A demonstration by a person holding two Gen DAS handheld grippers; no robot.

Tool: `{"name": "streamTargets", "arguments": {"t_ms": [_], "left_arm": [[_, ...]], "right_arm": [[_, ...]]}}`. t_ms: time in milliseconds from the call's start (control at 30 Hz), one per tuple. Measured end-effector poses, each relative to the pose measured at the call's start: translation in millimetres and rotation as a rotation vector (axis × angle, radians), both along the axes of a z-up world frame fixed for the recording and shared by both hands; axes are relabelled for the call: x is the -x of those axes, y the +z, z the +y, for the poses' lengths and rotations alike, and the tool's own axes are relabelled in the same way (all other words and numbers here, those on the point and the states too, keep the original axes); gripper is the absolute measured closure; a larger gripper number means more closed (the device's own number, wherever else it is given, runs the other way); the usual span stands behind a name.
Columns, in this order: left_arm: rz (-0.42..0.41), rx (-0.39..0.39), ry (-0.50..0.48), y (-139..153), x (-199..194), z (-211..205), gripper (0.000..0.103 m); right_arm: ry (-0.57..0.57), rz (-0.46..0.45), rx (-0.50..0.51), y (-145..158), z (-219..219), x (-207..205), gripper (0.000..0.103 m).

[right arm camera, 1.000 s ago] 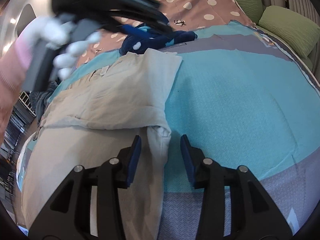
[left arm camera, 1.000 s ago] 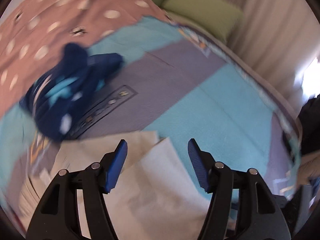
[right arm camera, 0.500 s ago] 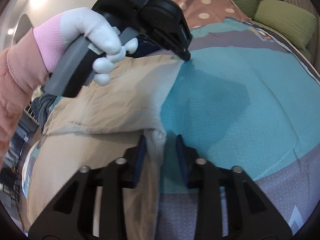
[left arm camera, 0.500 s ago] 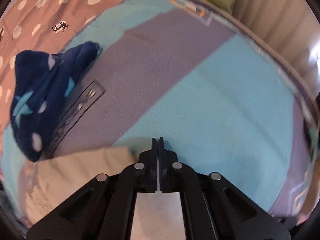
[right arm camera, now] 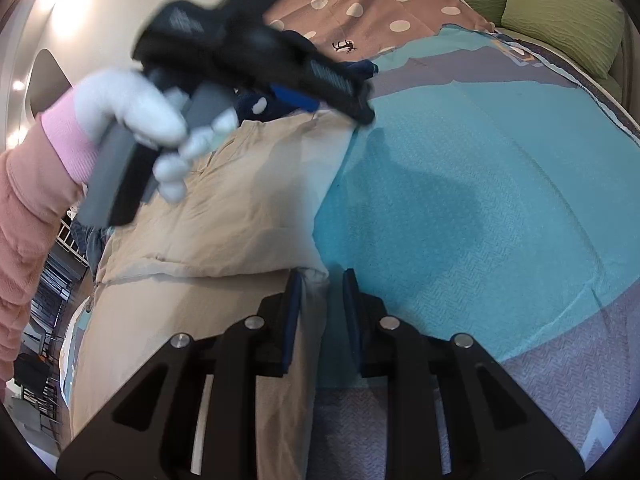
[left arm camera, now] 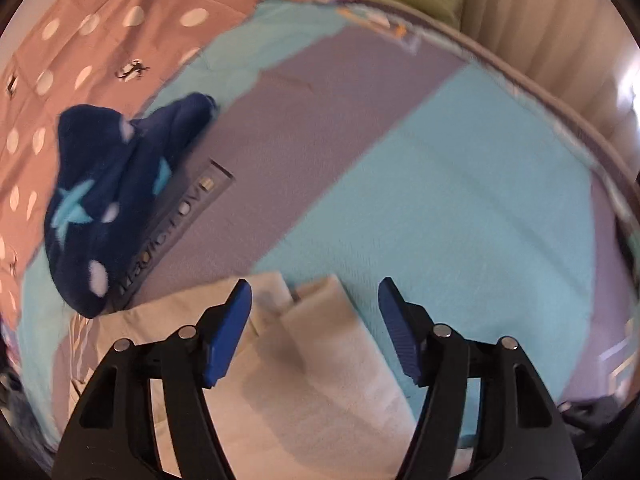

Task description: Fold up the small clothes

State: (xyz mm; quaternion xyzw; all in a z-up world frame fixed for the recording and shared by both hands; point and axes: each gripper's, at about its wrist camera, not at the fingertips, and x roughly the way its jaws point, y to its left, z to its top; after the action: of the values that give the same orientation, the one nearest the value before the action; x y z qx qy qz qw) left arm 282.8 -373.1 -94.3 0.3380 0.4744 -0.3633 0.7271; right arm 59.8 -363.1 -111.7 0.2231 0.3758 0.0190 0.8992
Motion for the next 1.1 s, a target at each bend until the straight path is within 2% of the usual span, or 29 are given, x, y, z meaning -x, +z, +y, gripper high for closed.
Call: {"name": "streamTargets", "arguments": {"t_ms": [33,67,100,167,233,300,333,433,533,567,600,667,733,800,833,867,933,1000,1033,1100], "left_arm": [[0.011,0.002,-0.01,-6,1,-1,0.059],[0.003,0.026,-0.005,-8,2,-3,0.092],[0.015,0.05,0.021,-7,0,-4,0.102],[0.067,0.136,0.089,2,-9,-3,0.103],[0.096,0.24,0.123,13,-15,-2,0.103],[0.175,0.347,0.138,20,-21,-2,0.103],[0.186,0.359,0.136,20,-21,-5,0.103],[0.116,0.331,0.147,22,-19,-8,0.103],[0.095,0.399,0.149,46,-12,17,0.103],[0.082,0.414,0.148,53,-8,28,0.097],[0.054,0.428,0.148,62,-4,45,0.086],[0.0,0.457,0.163,77,5,86,0.074],[-0.051,0.47,0.212,84,9,137,0.071],[-0.07,0.464,0.265,80,13,185,0.063],[-0.09,0.449,0.29,76,12,203,0.063],[-0.129,0.409,0.331,67,14,232,0.063],[-0.196,0.297,0.423,44,15,279,0.063],[-0.213,0.161,0.54,9,10,330,0.063],[-0.207,0.111,0.592,-6,8,351,0.06],[-0.196,0.242,0.612,-12,17,390,0.056]], "right_arm": [[0.0,0.0,0.0,0,-1,-1,0.081],[0.0,0.001,-0.001,-1,-1,-1,0.081],[-0.001,0.0,-0.003,-1,-1,0,0.081],[-0.003,-0.004,-0.01,-1,-1,1,0.081],[-0.004,-0.006,-0.015,-1,-1,1,0.081],[-0.003,-0.007,-0.016,-1,-1,1,0.081],[-0.003,-0.008,-0.02,-1,-1,1,0.081],[-0.003,-0.01,-0.033,-1,-2,2,0.081],[-0.002,-0.013,-0.044,0,-2,4,0.081],[-0.001,-0.013,-0.045,0,-2,4,0.081],[-0.001,-0.014,-0.043,0,-2,4,0.081],[0.005,-0.012,-0.026,1,1,3,0.08],[0.016,0.005,0.024,4,10,-1,0.079],[0.029,0.015,0.085,7,19,-5,0.079],[0.02,0.032,0.134,8,25,-7,0.085],[-0.003,0.046,0.156,9,26,-7,0.092],[-0.039,0.059,0.127,9,20,-4,0.094],[-0.092,0.09,0.053,5,10,0,0.096],[-0.101,0.096,0.05,4,10,1,0.096],[-0.095,0.101,0.106,8,16,3,0.096]]}}
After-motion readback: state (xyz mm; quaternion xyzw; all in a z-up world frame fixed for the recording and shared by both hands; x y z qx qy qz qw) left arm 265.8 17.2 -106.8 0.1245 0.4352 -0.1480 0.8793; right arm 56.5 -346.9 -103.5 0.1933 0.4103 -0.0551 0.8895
